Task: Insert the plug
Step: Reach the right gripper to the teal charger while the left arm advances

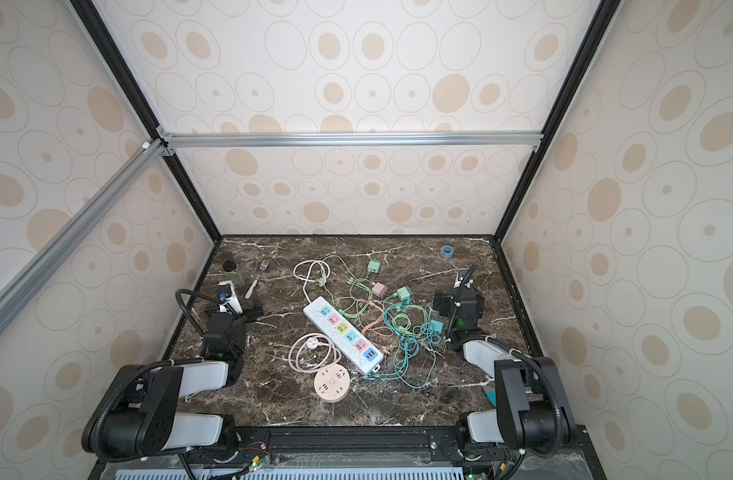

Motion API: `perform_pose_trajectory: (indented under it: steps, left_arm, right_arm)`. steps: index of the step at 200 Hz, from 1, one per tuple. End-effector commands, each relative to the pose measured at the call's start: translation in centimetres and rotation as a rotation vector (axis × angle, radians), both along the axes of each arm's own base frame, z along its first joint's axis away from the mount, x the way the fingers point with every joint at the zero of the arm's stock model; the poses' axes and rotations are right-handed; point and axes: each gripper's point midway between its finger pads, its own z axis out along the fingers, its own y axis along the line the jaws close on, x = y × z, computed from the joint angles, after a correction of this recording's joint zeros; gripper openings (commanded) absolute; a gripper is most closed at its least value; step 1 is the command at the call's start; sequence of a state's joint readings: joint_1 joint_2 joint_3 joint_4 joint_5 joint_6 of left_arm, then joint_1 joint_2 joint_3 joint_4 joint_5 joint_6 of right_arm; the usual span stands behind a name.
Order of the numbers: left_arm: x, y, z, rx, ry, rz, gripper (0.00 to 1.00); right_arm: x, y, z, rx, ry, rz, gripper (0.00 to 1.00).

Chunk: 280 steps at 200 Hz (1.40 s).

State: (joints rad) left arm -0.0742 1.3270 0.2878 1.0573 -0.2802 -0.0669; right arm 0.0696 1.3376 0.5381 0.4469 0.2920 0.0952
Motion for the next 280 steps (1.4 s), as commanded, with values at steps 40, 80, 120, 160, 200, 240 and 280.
perform_pose_trajectory:
  steps: [40,80,120,160,200,240,280]
  left_arm:
    - [-0.2,-2.6,1.8,-0.104,0.082,-0.019,0.99]
    - [-0.8,-7.1,3.0,-0.125,0.135,-0.144,0.99]
    - [-1.5,-13.5,3.0,-0.138,0.236,-0.404,0.99]
    - [-3.6,-15.4,3.4,-0.183,0.278,-0.495,0.99]
    - [-5.4,-16.0,5.1,-0.236,0.249,-0.548,0.99]
    - [-6.5,-16.0,5.4,-0.256,0.258,-0.568,0.99]
    - [-6.9,-16.0,5.5,-0.267,0.251,-0.577,0.99]
  right_arm:
    - [-6.8,-0.4,-1.3,0.113,0.259,-0.084,0.95]
    - [-9.9,0.7,-1.4,0.198,0.335,-0.058,0.91]
    - [-10.8,2.5,-2.9,0.283,0.408,0.003,0.85]
    - [-11.0,2.9,-4.3,0.314,0.481,-0.009,0.74]
    - [-10.6,3.5,-5.4,0.320,0.541,0.018,0.71]
    - [-9.9,3.6,-6.0,0.321,0.574,0.022,0.70]
    - [-8.8,3.6,-6.7,0.315,0.597,0.016,0.69]
